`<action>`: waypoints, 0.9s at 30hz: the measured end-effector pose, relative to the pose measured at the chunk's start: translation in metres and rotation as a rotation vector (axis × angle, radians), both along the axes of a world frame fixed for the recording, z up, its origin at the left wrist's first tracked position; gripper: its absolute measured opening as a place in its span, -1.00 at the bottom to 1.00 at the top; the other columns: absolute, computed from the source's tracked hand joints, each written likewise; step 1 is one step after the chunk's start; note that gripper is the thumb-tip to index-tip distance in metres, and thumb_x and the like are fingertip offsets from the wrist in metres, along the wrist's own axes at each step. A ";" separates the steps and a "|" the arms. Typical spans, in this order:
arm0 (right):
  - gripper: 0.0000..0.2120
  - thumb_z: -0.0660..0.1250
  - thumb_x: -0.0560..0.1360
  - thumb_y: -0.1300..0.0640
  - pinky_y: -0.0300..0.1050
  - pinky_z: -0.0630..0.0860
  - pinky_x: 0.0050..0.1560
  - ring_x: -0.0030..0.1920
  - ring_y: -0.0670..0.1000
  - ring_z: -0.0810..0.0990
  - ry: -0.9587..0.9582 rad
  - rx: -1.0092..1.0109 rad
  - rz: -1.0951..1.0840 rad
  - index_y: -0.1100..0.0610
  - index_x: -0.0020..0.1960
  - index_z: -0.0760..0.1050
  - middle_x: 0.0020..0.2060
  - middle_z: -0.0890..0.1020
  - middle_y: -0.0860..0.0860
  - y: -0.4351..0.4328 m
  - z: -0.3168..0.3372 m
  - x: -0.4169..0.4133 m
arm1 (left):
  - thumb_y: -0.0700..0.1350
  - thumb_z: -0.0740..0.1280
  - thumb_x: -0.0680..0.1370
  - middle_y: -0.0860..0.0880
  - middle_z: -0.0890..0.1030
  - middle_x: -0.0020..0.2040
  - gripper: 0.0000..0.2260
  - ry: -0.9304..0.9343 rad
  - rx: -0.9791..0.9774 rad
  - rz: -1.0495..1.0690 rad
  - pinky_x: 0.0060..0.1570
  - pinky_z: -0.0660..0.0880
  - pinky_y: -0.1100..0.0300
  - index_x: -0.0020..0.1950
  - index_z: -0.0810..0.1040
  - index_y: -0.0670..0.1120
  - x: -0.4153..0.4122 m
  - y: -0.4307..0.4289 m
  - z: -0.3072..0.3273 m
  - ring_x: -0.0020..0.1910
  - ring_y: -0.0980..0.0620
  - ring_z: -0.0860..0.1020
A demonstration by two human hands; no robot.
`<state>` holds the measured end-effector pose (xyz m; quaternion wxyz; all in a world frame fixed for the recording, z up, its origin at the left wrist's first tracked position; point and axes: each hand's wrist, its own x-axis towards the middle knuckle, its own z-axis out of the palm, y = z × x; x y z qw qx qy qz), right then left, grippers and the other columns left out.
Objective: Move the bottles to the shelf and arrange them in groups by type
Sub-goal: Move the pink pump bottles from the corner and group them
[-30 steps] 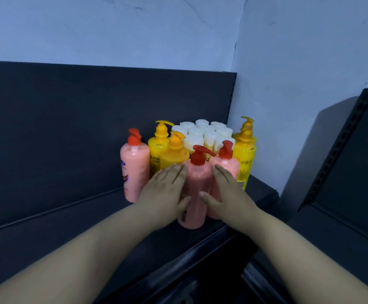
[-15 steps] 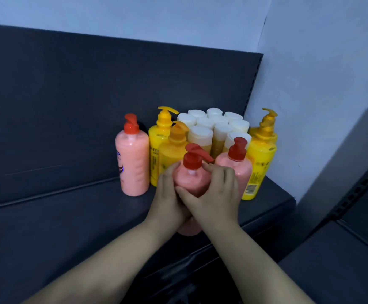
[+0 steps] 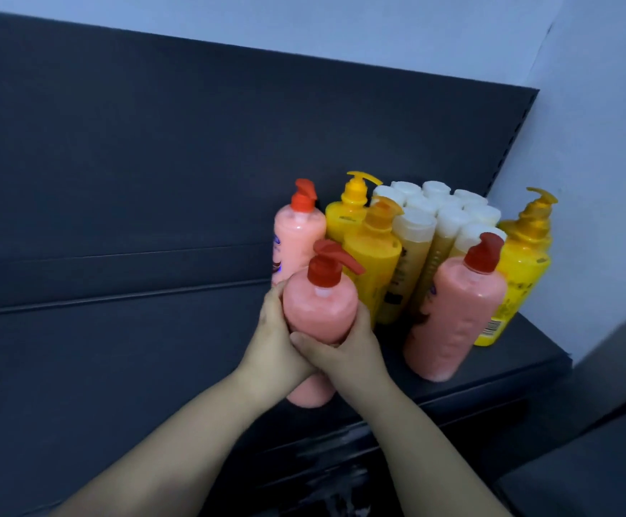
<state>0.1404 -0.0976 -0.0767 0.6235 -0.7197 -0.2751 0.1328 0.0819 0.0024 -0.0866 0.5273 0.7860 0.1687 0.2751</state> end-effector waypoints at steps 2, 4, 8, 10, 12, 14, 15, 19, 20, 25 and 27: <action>-0.20 0.51 -0.03 -0.21 -0.41 0.47 -0.06 0.10 -0.29 0.50 -0.032 -0.011 0.051 -0.19 0.15 0.28 0.12 0.50 -0.21 0.010 0.004 -0.018 | 0.24 0.49 0.10 0.28 0.37 0.17 -0.18 -0.017 -0.045 0.009 0.13 0.47 0.23 0.24 0.11 0.32 -0.027 0.005 0.003 0.14 0.31 0.46; -0.14 0.50 -0.04 -0.21 -0.44 0.46 -0.07 0.08 -0.31 0.51 -0.038 -0.011 0.116 -0.15 0.20 0.27 0.10 0.48 -0.24 0.024 0.008 -0.046 | 0.22 0.50 0.09 0.34 0.38 0.14 -0.24 -0.056 -0.047 0.058 0.03 0.44 0.39 0.14 0.13 0.45 -0.061 0.016 0.008 0.10 0.39 0.45; -0.22 0.52 -0.02 -0.15 -0.55 0.42 -0.16 -0.04 -0.49 0.46 -0.014 0.016 0.243 -0.18 0.13 0.26 0.05 0.48 -0.27 0.063 0.025 -0.117 | 0.09 0.56 0.11 0.35 0.41 0.19 -0.21 -0.159 0.060 0.177 0.08 0.46 0.30 0.22 0.24 0.39 -0.144 0.046 0.028 0.17 0.28 0.47; -0.26 0.53 -0.01 -0.11 -0.48 0.45 -0.14 -0.05 -0.44 0.50 0.000 0.026 0.319 -0.15 0.11 0.29 0.03 0.52 -0.24 0.087 0.039 -0.157 | 0.08 0.54 0.09 0.36 0.44 0.17 -0.25 -0.202 0.093 0.246 0.05 0.45 0.26 0.16 0.27 0.43 -0.191 0.061 0.045 0.15 0.25 0.49; -0.19 0.53 -0.02 -0.13 -0.29 0.53 -0.03 0.02 -0.28 0.57 0.017 0.058 0.409 -0.09 0.18 0.34 0.06 0.58 -0.15 0.108 0.050 -0.195 | 0.08 0.54 0.08 0.35 0.45 0.15 -0.27 -0.230 0.120 0.323 0.02 0.45 0.25 0.12 0.28 0.46 -0.235 0.071 0.060 0.13 0.24 0.50; -0.15 0.52 -0.01 -0.13 -0.15 0.56 0.05 0.06 -0.18 0.59 0.015 0.103 0.495 -0.03 0.24 0.34 0.10 0.58 -0.11 0.128 0.058 -0.239 | 0.12 0.51 0.08 0.37 0.43 0.17 -0.27 -0.229 0.153 0.419 0.03 0.45 0.24 0.14 0.26 0.46 -0.283 0.083 0.068 0.16 0.24 0.48; -0.14 0.53 0.00 -0.12 -0.12 0.56 0.06 0.08 -0.16 0.59 0.020 0.121 0.542 -0.02 0.25 0.33 0.11 0.58 -0.09 0.136 0.060 -0.260 | 0.14 0.50 0.08 0.37 0.41 0.18 -0.26 -0.226 0.172 0.465 0.04 0.44 0.27 0.16 0.24 0.45 -0.307 0.088 0.070 0.17 0.24 0.46; -0.13 0.57 0.04 -0.05 0.03 0.56 0.12 0.14 -0.04 0.59 0.065 0.146 0.723 0.01 0.28 0.31 0.15 0.58 0.00 0.170 0.058 -0.334 | 0.18 0.50 0.09 0.34 0.38 0.22 -0.22 -0.218 0.232 0.600 0.04 0.43 0.34 0.21 0.19 0.43 -0.391 0.105 0.069 0.21 0.21 0.44; -0.12 0.58 0.05 -0.04 0.07 0.55 0.13 0.15 0.00 0.59 0.068 0.147 0.761 0.04 0.30 0.30 0.17 0.57 0.03 0.180 0.056 -0.351 | 0.17 0.50 0.10 0.32 0.39 0.22 -0.22 -0.226 0.235 0.628 0.07 0.45 0.27 0.22 0.20 0.41 -0.410 0.110 0.068 0.22 0.18 0.45; -0.17 0.56 0.15 -0.01 0.08 0.53 0.17 0.18 0.05 0.58 0.068 0.146 0.909 0.13 0.34 0.31 0.18 0.57 0.09 0.219 0.047 -0.420 | 0.10 0.52 0.17 0.26 0.39 0.23 -0.23 -0.205 0.268 0.731 0.13 0.47 0.12 0.28 0.21 0.31 -0.483 0.132 0.060 0.24 0.11 0.44; -0.17 0.56 0.16 0.00 0.09 0.52 0.17 0.18 0.06 0.58 0.073 0.141 0.950 0.14 0.34 0.32 0.18 0.57 0.10 0.233 0.044 -0.438 | 0.10 0.52 0.17 0.27 0.39 0.23 -0.24 -0.213 0.281 0.765 0.13 0.44 0.23 0.26 0.22 0.33 -0.503 0.141 0.057 0.24 0.12 0.44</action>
